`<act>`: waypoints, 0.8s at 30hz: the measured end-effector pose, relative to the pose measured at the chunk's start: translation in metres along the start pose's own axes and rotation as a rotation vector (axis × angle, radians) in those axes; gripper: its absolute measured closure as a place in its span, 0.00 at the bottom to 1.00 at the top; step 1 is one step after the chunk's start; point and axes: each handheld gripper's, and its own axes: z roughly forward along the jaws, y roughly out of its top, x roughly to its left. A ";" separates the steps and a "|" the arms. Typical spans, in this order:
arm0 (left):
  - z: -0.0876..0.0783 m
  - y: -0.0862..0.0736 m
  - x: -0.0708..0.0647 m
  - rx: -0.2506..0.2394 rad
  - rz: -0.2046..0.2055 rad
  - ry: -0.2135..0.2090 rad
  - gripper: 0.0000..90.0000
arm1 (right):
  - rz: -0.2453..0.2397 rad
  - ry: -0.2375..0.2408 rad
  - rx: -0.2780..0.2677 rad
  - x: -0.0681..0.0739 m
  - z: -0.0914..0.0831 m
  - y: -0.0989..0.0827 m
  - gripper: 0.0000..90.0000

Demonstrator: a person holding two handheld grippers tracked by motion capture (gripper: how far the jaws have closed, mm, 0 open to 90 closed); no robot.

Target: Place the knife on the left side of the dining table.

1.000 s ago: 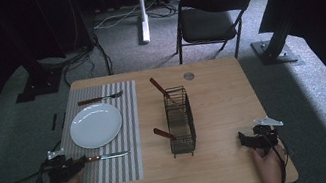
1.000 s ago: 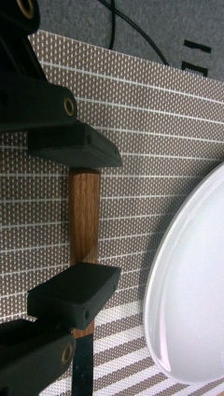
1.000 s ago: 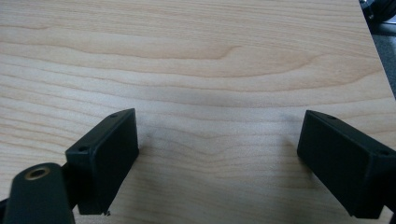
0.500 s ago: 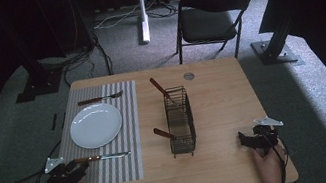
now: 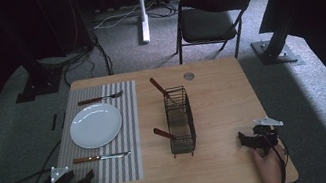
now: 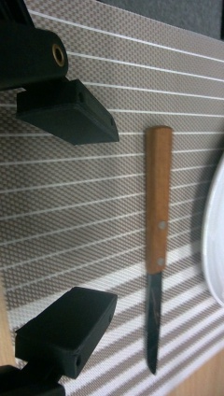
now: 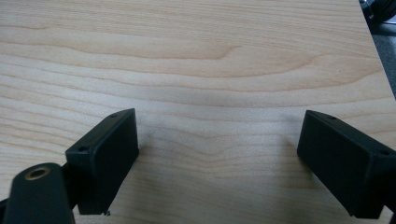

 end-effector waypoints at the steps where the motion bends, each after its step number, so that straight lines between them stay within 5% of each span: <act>1: 0.000 -0.001 0.000 0.006 -0.004 0.000 0.20 | 0.000 0.000 0.000 0.000 0.000 0.000 0.13; 7: -0.001 -0.005 -0.002 0.019 0.017 -0.003 0.09 | 0.001 0.000 0.000 0.000 0.000 0.000 0.13; 8: -0.001 -0.005 -0.002 0.030 0.020 -0.005 0.00 | 0.000 0.000 0.000 0.000 0.000 0.000 0.13; 24: -0.002 -0.006 0.001 0.017 0.028 0.036 0.00 | 0.001 0.000 0.000 0.000 0.000 0.000 0.13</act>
